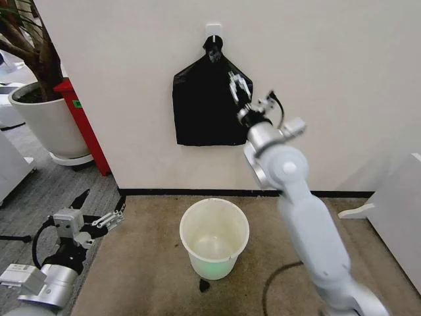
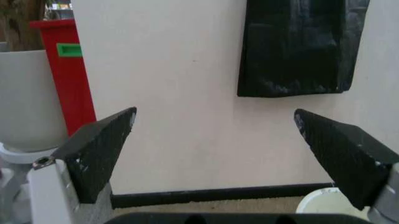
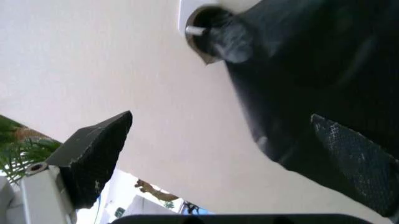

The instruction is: Place the garbage bag over the trash bin.

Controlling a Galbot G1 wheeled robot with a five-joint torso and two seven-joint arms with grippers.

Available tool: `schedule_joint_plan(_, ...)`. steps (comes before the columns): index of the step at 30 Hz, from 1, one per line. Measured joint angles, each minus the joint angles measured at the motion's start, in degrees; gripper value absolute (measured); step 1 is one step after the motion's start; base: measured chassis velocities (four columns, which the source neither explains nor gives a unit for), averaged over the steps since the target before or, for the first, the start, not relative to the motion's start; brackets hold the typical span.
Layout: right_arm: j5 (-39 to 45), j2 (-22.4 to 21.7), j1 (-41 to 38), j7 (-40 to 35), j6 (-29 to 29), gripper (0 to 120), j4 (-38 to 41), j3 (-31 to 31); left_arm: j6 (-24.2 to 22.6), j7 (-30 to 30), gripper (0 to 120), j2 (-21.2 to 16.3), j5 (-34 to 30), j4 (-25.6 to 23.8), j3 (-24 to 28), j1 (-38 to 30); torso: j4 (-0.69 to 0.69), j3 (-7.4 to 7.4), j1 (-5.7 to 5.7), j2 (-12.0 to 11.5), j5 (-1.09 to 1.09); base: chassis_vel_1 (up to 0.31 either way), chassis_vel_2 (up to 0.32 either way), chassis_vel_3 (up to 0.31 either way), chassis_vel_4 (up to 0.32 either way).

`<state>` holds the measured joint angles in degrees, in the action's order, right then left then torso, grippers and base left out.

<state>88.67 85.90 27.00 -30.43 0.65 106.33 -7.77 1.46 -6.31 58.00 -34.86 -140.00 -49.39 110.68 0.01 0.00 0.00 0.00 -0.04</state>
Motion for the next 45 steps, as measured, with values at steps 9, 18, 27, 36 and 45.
schedule_joint_plan(9,-0.68,5.56,-11.55,-0.64,-0.34,100,-12.19,-0.93,-0.02,1.02,100,0.59,0.0,0.31,0.02,-0.7,-0.01,0.0,0.0,0.0,0.02,0.0,0.0,0.0,0.0)
schedule_joint_plan(18,-2.54,6.2,-14.34,-2.24,-0.4,91,-17.3,-1.21,-0.02,1.2,100,1.26,0.0,0.54,0.28,-1.59,-0.02,0.0,0.0,0.0,0.04,0.0,0.0,0.0,0.0)
schedule_joint_plan(27,-3.75,6.22,-14.75,-3.16,-0.45,68,-18.64,-0.79,-0.06,1.24,100,0.96,-0.24,0.58,0.26,-2.28,-0.02,0.0,0.0,0.0,0.04,0.0,0.0,0.0,0.0)
schedule_joint_plan(36,-3.52,6.54,-15.03,-3.79,-1.3,50,-18.58,-0.69,-0.07,1.43,100,1.1,-0.27,0.43,0.32,-2.27,-0.01,0.0,0.0,0.0,0.04,0.0,0.0,0.0,0.0)
schedule_joint_plan(45,-2.46,6.39,-14.97,-3.83,-1.96,20,-18.47,-0.66,0.19,1.57,100,1.25,-0.25,0.13,0.4,-2.17,-0.01,0.0,0.0,0.0,0.04,0.0,0.0,0.0,0.0)
